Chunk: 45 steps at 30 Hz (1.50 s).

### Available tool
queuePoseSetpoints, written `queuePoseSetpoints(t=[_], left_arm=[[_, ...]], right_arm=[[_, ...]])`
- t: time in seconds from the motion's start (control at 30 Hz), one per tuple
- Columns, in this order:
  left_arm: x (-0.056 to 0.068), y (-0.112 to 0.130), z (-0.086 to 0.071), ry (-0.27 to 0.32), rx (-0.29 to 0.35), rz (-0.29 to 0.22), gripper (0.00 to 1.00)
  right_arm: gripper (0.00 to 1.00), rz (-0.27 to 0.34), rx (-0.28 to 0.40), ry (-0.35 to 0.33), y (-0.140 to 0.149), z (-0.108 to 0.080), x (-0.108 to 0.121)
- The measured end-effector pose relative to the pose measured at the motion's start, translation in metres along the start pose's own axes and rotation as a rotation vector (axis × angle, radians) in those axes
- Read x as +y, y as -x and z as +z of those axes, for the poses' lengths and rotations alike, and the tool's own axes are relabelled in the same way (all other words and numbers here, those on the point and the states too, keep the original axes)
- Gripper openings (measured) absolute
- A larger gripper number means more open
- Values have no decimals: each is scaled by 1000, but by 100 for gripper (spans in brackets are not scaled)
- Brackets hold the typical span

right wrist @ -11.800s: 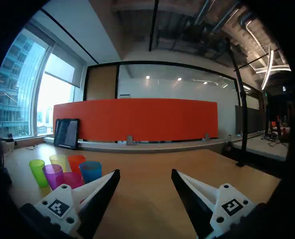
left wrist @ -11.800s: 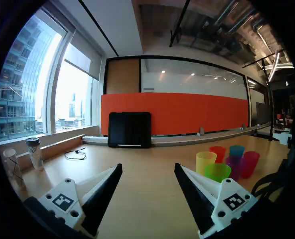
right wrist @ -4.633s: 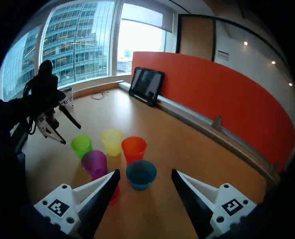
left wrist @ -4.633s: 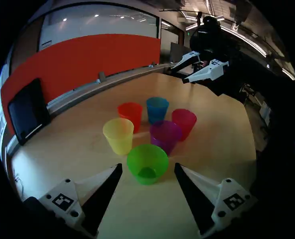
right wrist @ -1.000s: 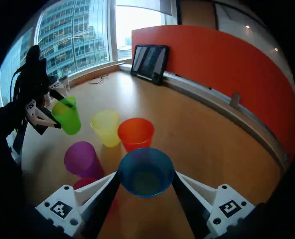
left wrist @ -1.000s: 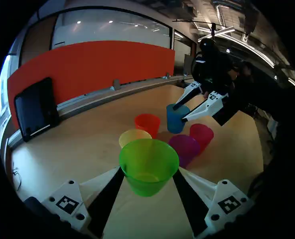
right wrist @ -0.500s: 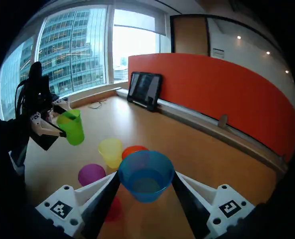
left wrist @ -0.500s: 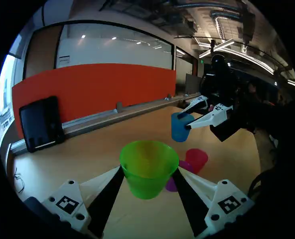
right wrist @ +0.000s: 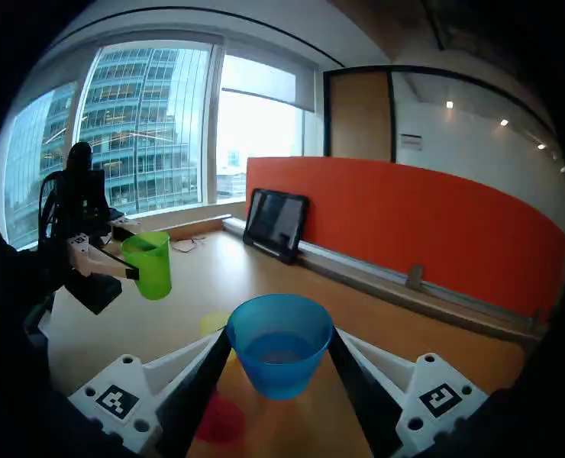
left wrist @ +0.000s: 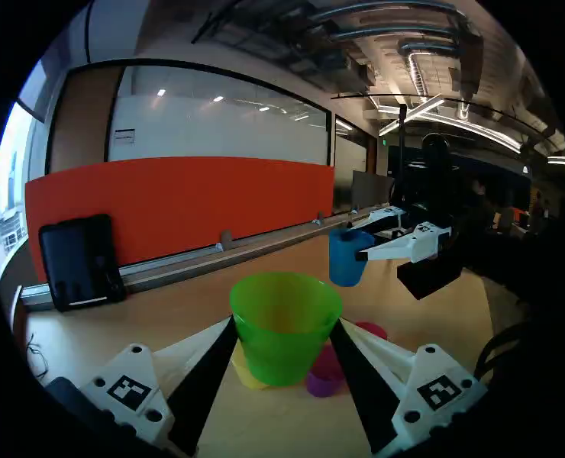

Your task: Pour water

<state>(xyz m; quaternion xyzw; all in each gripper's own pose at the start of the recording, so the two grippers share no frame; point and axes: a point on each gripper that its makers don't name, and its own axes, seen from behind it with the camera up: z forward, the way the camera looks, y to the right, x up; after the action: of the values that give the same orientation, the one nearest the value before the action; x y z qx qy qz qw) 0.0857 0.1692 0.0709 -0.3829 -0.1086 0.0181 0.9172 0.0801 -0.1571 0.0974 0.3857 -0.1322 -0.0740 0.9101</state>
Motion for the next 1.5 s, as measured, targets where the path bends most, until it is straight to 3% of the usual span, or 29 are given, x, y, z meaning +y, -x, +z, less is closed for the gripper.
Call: queuePoseSetpoints(t=[0.5, 1.1, 1.5], left_arm=[[6, -24, -2, 15, 64, 5, 85], [18, -39, -5, 38, 119, 7, 84], [32, -41, -7, 57, 136, 23, 84]], right_arm=[[92, 6, 172, 8, -44, -7, -13], [92, -15, 212, -7, -69, -14, -26], [92, -82, 238, -36, -92, -17, -45]])
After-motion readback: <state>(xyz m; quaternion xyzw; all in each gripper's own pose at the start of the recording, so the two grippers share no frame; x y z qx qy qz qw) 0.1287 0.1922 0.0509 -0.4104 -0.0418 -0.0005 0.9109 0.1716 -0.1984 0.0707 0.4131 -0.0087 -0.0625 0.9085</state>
